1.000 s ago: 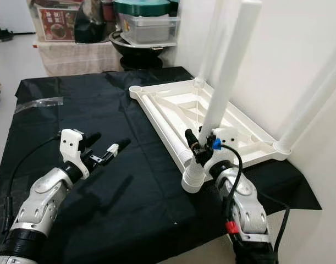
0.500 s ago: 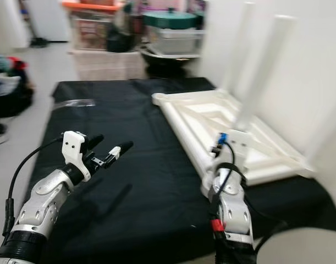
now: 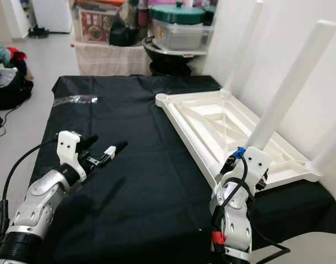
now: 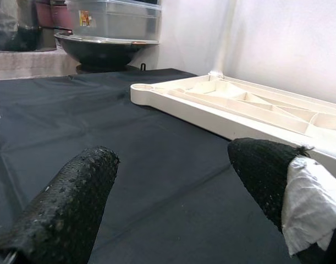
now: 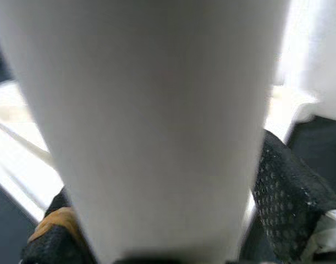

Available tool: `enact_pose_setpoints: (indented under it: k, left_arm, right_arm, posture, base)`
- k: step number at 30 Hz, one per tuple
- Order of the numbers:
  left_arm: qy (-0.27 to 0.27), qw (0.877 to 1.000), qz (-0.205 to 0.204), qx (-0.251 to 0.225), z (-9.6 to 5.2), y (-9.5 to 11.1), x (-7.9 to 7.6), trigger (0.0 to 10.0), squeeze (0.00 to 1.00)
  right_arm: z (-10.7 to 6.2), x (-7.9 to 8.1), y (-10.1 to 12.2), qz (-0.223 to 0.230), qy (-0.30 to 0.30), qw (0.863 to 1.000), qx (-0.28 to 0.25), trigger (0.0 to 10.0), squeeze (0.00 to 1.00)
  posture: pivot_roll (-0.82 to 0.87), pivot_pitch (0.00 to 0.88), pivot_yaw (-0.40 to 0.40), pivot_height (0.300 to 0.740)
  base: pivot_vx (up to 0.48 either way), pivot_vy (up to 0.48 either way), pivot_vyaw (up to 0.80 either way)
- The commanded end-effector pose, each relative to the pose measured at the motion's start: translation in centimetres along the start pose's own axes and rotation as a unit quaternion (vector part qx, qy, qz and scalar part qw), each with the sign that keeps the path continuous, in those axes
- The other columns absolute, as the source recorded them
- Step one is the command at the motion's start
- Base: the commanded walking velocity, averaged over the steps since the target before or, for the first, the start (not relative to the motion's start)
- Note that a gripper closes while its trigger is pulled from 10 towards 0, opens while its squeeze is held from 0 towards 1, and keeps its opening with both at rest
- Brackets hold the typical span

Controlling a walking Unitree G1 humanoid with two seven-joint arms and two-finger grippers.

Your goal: Building children table

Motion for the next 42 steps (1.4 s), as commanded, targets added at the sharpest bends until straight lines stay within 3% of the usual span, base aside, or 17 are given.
enact_pose_setpoints:
  k: [1,3,6,13,14,17,18,22,24,27,30,34,38,39,40,41,42]
  left_arm:
    - [-0.003,1.0,-0.001,0.007,0.0,-0.3,-0.3,10.0,0.0]
    - [-0.003,1.0,-0.001,0.006,-0.1,-0.3,-0.3,10.0,0.0]
    - [-0.002,1.0,0.001,0.006,-0.1,-0.2,-0.1,10.0,0.0]
    - [-0.004,1.0,0.004,0.007,0.1,-0.1,-0.1,10.0,0.0]
    - [-0.004,1.0,0.005,0.006,0.1,-0.1,-0.1,10.0,0.0]
    - [-0.004,1.0,0.005,0.006,0.1,-0.1,0.0,10.0,0.0]
    - [-0.003,1.0,0.006,0.007,0.0,-0.1,0.0,10.0,0.0]
    - [-0.004,1.0,0.007,0.009,0.0,-0.2,-0.1,10.0,0.0]
    - [-0.006,1.0,0.009,0.009,0.1,0.0,-0.1,10.0,0.0]
    - [-0.007,1.0,0.009,0.009,0.1,0.0,-0.1,10.0,0.0]
    - [-0.006,1.0,0.011,0.011,0.1,-0.1,0.0,10.0,0.0]
    - [-0.005,1.0,0.011,0.013,0.0,-0.2,0.0,10.0,0.0]
    - [-0.005,1.0,0.007,0.017,0.0,-0.6,-0.2,10.0,0.0]
    - [-0.006,1.0,0.007,0.019,0.0,-0.7,-0.3,10.0,0.0]
    - [-0.006,1.0,0.007,0.019,0.0,-0.7,-0.3,10.0,0.0]
    - [-0.006,1.0,0.008,0.019,0.0,-0.7,-0.3,10.0,0.0]
    - [-0.006,1.0,0.008,0.019,0.1,-0.6,-0.2,10.0,0.0]
  right_arm:
    - [0.6,-0.1,1.8,0.017,0.015,0.999,-0.032,10.0,0.0]
    - [0.4,2.9,4.1,0.041,0.156,0.984,-0.08,10.0,0.0]
    - [-0.1,4.3,6.1,0.04,0.288,0.949,-0.124,10.0,0.0]
    - [1.7,2.8,4.7,-0.014,0.379,0.919,-0.109,10.0,0.0]
    - [2.8,1.9,4.1,-0.029,0.371,0.923,-0.097,5.1,0.0]
    - [3.5,1.2,3.8,-0.038,0.364,0.926,-0.09,5.1,0.0]
    - [4.2,0.8,3.6,-0.048,0.347,0.933,-0.088,0.0,0.0]
    - [6.3,-1.1,1.9,-0.099,0.251,0.961,-0.054,0.0,0.0]
    - [7.9,-6.9,0.2,-0.096,0.04,0.995,0.0,0.0,0.0]
    - [7.8,-8.9,-0.3,-0.086,-0.029,0.996,0.016,0.0,0.0]
    - [3.7,-12.9,-2.4,-0.037,-0.204,0.977,0.057,0.0,0.0]
    - [1.6,-12.7,-3.8,-0.03,-0.231,0.969,0.083,0.0,0.0]
    - [-0.5,-8.0,-6.8,-0.029,-0.165,0.975,0.144,0.0,0.0]
    - [-0.5,-6.2,-7.1,-0.027,-0.133,0.979,0.149,3.6,0.0]
    - [-0.5,-6.2,-7.1,-0.027,-0.133,0.979,0.149,3.6,0.0]
    - [0.3,-4.5,-6.4,-0.019,-0.091,0.987,0.129,10.0,0.0]
    - [0.7,-3.4,-5.8,-0.014,-0.062,0.991,0.115,10.0,0.0]
  posture:
    - [0.0,0.0,-0.092,0.74]
    - [0.01,0.0,-0.091,0.74]
    - [0.0,0.0,-0.091,0.74]
    - [0.01,0.0,-0.097,0.74]
    - [0.01,0.0,-0.096,0.74]
    - [0.01,0.0,-0.096,0.74]
    - [0.01,0.0,-0.095,0.74]
    - [0.01,0.0,-0.091,0.74]
    - [0.01,0.0,-0.088,0.74]
    - [0.01,0.0,-0.088,0.74]
    - [0.01,0.0,-0.086,0.74]
    - [0.01,0.0,-0.087,0.74]
    - [0.0,0.0,-0.082,0.74]
    - [0.0,0.0,-0.084,0.74]
    - [0.0,0.0,-0.084,0.74]
    - [0.01,0.0,-0.089,0.74]
    - [0.01,0.0,-0.089,0.74]
  base:
    - [0.0,0.0,0.0]
    - [0.0,0.0,0.0]
    - [0.0,0.0,0.0]
    - [0.0,0.0,0.0]
    - [0.0,0.0,0.0]
    - [0.0,0.0,0.0]
    - [0.0,0.0,0.0]
    - [0.0,0.0,0.0]
    - [0.0,0.0,0.0]
    - [0.0,0.0,0.0]
    - [0.0,0.0,0.0]
    - [0.0,0.0,0.0]
    - [0.0,0.0,0.0]
    - [0.0,0.0,0.0]
    - [0.0,0.0,0.0]
    - [0.0,0.0,0.0]
    - [0.0,0.0,0.0]
Point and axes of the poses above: a point about 5 cm out from each wrist's last joint towards the gripper, its own z axis pointing out of the wrist towards the gripper, its own y axis along the axis of the wrist's last joint, x = y × z, the point moved 6 cm from there along z, pointing out of the wrist towards the gripper, and after that the axes turned 12 degrees about -z, right-handed, at the moved point
